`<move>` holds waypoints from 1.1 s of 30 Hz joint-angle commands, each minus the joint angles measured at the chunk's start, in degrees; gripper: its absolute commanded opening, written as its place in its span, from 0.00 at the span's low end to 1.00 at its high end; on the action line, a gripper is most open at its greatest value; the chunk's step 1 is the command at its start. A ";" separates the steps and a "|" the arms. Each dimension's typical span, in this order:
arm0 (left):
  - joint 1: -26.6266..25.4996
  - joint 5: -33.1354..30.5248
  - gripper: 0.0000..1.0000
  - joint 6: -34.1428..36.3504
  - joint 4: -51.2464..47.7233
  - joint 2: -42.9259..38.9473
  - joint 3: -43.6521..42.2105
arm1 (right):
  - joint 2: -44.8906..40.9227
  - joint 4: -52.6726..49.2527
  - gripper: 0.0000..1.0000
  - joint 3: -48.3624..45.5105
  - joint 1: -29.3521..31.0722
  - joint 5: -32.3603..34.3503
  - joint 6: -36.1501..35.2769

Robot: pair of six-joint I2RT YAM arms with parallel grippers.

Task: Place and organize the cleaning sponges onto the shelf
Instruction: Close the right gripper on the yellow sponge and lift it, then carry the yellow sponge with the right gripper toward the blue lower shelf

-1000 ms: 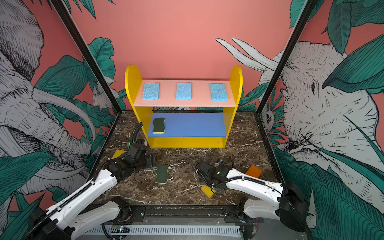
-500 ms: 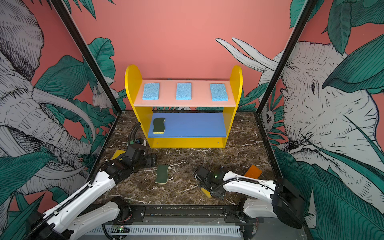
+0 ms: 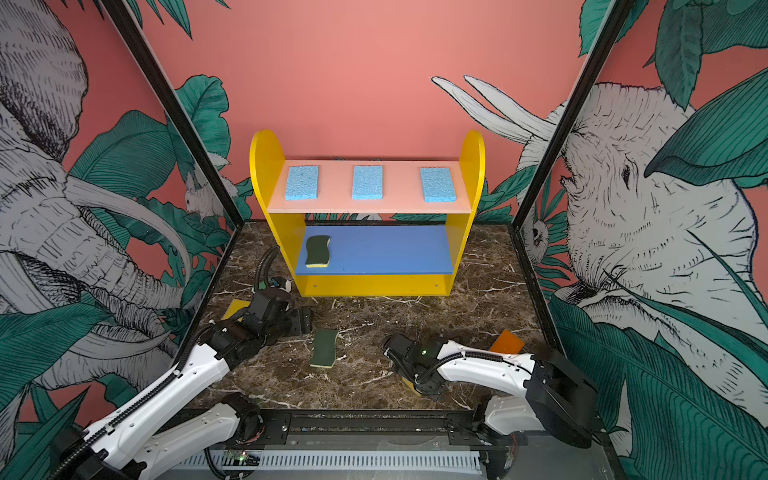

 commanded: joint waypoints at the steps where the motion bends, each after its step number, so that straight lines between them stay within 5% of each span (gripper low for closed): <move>1: 0.06 -1.80 0.88 -0.39 -1.99 -1.13 0.57 | 0.82 2.26 0.99 -1.28 -0.44 -1.92 8.12; 13: 0.05 -2.13 0.88 -1.05 -2.03 0.21 1.38 | 5.56 4.21 0.89 -0.32 -4.73 -6.90 0.16; 33: 0.06 -9.76 0.87 -0.81 -6.70 -4.01 2.36 | 10.20 -11.35 0.63 18.47 -7.78 1.35 -33.84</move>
